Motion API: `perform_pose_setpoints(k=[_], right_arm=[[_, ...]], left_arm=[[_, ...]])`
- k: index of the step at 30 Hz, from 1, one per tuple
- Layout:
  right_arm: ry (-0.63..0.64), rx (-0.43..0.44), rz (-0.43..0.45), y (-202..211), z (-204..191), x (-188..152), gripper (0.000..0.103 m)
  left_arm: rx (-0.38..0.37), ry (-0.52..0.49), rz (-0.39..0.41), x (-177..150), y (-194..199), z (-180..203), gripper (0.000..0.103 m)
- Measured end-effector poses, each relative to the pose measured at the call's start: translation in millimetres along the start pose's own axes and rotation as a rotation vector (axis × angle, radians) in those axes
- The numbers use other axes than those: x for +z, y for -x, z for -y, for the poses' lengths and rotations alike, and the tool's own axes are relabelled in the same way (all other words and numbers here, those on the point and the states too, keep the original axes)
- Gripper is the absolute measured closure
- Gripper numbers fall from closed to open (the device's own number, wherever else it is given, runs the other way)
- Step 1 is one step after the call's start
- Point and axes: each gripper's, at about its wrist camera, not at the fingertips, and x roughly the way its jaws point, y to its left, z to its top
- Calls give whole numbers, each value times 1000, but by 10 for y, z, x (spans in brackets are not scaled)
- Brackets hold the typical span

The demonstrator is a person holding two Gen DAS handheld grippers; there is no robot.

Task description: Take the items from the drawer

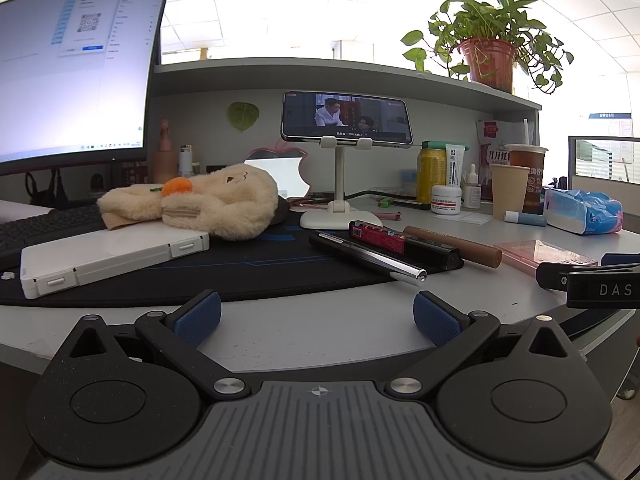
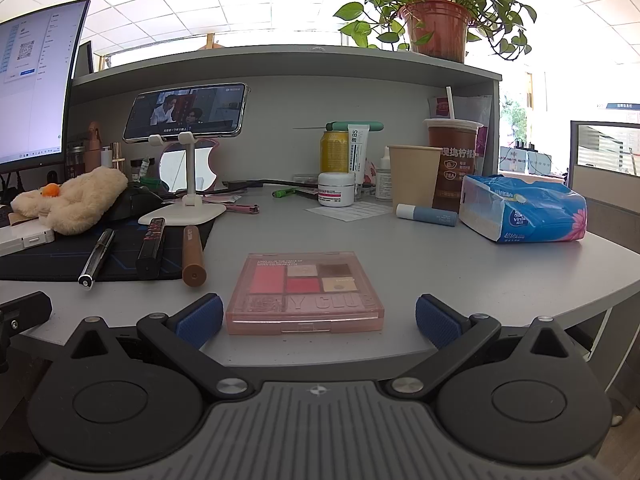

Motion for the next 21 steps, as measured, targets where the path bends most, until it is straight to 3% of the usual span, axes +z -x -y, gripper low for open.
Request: perform_pose_setpoints(k=[21], right_arm=[[-1, -2, -1, 4, -13, 4, 0]], left_arm=[[-1, 1, 2, 1, -11, -14, 0]])
